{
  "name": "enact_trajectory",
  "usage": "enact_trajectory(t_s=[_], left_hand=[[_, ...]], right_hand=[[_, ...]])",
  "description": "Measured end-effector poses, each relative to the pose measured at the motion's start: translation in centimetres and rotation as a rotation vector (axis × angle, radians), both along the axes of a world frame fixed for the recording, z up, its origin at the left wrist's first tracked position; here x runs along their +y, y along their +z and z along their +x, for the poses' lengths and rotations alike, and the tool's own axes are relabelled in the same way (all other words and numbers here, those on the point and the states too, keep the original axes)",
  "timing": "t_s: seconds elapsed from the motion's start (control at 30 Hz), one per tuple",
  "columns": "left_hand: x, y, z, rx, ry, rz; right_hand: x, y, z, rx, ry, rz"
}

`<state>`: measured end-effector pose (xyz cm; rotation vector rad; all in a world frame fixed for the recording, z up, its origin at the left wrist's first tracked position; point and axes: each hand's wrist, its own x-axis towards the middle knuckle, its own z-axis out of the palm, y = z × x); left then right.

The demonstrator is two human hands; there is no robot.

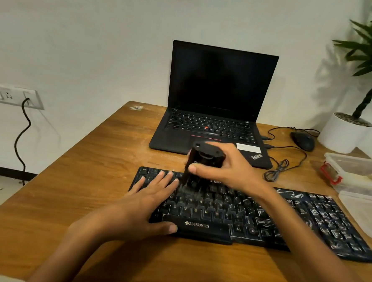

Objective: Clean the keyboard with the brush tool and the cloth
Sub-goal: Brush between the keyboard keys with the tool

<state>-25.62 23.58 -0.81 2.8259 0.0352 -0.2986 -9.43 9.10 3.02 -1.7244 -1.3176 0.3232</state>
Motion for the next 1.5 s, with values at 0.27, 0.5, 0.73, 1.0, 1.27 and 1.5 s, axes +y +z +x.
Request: enact_trajectory(t_s=[0.27, 0.5, 0.73, 1.0, 1.27, 1.5], left_hand=[[0.2, 0.1, 0.0, 0.053, 0.002, 0.004], [0.0, 0.6, 0.1, 0.072, 0.011, 0.014], [0.3, 0.3, 0.3, 0.085, 0.011, 0.03], [-0.1, 0.7, 0.2, 0.109, 0.03, 0.049], [-1.2, 3.7, 1.7, 0.254, 0.053, 0.079], [-1.9, 5.2, 2.6, 0.384, 0.033, 0.086]], right_hand=[[-4.1, 2.2, 2.9, -0.029, -0.01, -0.338], [0.5, -0.2, -1.0, -0.059, 0.089, -0.109], [-4.9, 1.2, 3.7, -0.052, -0.031, -0.229], [-2.5, -0.3, 1.9, -0.018, -0.006, -0.147], [-3.7, 1.1, 3.2, 0.021, 0.007, -0.127], [-1.2, 0.4, 3.4, 0.0, -0.04, -0.067]])
